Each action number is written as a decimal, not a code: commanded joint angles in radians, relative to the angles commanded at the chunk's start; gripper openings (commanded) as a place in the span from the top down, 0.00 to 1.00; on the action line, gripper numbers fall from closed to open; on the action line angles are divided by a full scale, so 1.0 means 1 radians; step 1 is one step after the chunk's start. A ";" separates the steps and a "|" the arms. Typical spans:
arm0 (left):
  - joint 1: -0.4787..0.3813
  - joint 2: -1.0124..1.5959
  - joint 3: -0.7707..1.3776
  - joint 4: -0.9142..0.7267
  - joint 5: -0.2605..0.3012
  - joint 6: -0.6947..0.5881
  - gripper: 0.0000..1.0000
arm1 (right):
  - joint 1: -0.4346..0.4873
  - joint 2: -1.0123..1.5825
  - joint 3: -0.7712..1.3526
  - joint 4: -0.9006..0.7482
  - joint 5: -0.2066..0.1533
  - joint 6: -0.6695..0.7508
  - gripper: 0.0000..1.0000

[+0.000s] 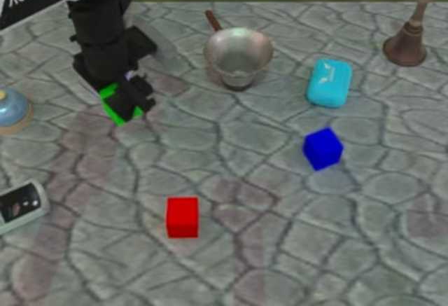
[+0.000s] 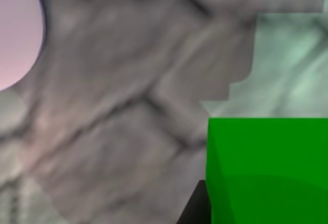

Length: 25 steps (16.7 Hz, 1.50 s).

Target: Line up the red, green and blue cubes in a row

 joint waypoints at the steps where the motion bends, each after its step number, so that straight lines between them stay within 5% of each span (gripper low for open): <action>1: 0.001 -0.007 0.011 -0.013 0.000 0.000 1.00 | 0.000 0.000 0.000 0.000 0.000 0.000 0.00; 8: -0.042 -0.020 -0.006 -0.009 -0.001 0.015 1.00 | 0.000 0.000 0.000 0.000 0.000 0.000 0.00; 18: -0.500 -0.195 -0.217 0.026 -0.002 0.153 1.00 | 0.000 0.000 0.000 0.000 0.000 0.000 0.00; 25: -0.514 -0.196 -0.237 0.045 -0.003 0.159 1.00 | 0.000 0.000 0.000 0.000 0.000 0.000 0.00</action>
